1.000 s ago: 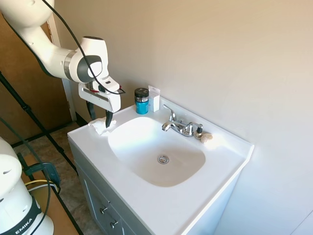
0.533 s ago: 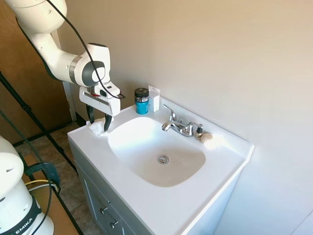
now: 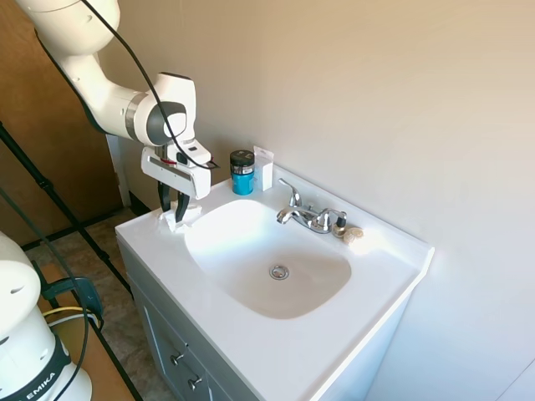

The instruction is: Throw the tissue in the trash bin

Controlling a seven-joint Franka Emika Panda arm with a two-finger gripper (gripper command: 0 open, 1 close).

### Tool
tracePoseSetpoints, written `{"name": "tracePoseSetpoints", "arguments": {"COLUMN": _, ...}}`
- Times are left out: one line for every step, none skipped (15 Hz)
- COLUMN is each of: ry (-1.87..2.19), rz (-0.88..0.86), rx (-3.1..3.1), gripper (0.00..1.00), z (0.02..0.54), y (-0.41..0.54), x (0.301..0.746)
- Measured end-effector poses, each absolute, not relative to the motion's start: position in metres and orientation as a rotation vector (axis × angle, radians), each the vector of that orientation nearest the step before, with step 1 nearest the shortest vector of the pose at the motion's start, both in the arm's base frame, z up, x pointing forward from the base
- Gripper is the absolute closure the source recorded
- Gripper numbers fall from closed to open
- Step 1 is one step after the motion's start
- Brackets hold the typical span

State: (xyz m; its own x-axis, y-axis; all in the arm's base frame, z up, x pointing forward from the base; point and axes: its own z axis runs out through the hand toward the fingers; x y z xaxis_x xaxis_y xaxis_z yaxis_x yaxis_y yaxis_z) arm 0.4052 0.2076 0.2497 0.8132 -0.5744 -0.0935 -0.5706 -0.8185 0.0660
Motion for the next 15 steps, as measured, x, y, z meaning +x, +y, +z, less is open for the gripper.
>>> {"name": "tracePoseSetpoints", "arguments": {"ry": -0.937, "rz": -0.168, "rx": 2.958, "gripper": 1.00, "z": 0.250, "y": 0.207, "x": 0.406}}
{"name": "tracePoseSetpoints", "arguments": {"ry": -0.940, "rz": -0.166, "rx": 2.960, "gripper": 1.00, "z": 0.251, "y": 0.207, "x": 0.407}}
{"name": "tracePoseSetpoints", "arguments": {"ry": -0.941, "rz": -0.164, "rx": 2.961, "gripper": 1.00, "z": 0.252, "y": 0.208, "x": 0.408}}
{"name": "tracePoseSetpoints", "arguments": {"ry": -0.944, "rz": -0.164, "rx": 2.962, "gripper": 1.00, "z": 0.252, "y": 0.208, "x": 0.408}}
{"name": "tracePoseSetpoints", "arguments": {"ry": -0.949, "rz": -0.165, "rx": 2.964, "gripper": 1.00, "z": 0.253, "y": 0.208, "x": 0.409}}
{"name": "tracePoseSetpoints", "arguments": {"ry": -0.958, "rz": -0.165, "rx": 2.968, "gripper": 1.00, "z": 0.255, "y": 0.208, "x": 0.411}}
{"name": "tracePoseSetpoints", "arguments": {"ry": -0.965, "rz": -0.165, "rx": 2.973, "gripper": 1.00, "z": 0.257, "y": 0.207, "x": 0.412}}
{"name": "tracePoseSetpoints", "arguments": {"ry": -0.972, "rz": -0.160, "rx": 2.977, "gripper": 1.00, "z": 0.260, "y": 0.207, "x": 0.413}}
{"name": "tracePoseSetpoints", "arguments": {"ry": -0.975, "rz": -0.148, "rx": 2.983, "gripper": 1.00, "z": 0.264, "y": 0.207, "x": 0.415}}
{"name": "tracePoseSetpoints", "arguments": {"ry": -0.977, "rz": -0.132, "rx": 2.990, "gripper": 1.00, "z": 0.269, "y": 0.208, "x": 0.417}}
{"name": "tracePoseSetpoints", "arguments": {"ry": -0.974, "rz": -0.108, "rx": 3.001, "gripper": 1.00, "z": 0.277, "y": 0.212, "x": 0.419}}
{"name": "tracePoseSetpoints", "arguments": {"ry": -0.967, "rz": -0.081, "rx": 3.012, "gripper": 1.00, "z": 0.288, "y": 0.221, "x": 0.420}}
{"name": "tracePoseSetpoints", "arguments": {"ry": -0.956, "rz": -0.050, "rx": 3.018, "gripper": 1.00, "z": 0.301, "y": 0.234, "x": 0.421}}
{"name": "tracePoseSetpoints", "arguments": {"ry": -0.942, "rz": -0.012, "rx": 3.018, "gripper": 1.00, "z": 0.313, "y": 0.252, "x": 0.420}}
{"name": "tracePoseSetpoints", "arguments": {"ry": -0.928, "rz": 0.026, "rx": 3.015, "gripper": 1.00, "z": 0.322, "y": 0.271, "x": 0.418}}
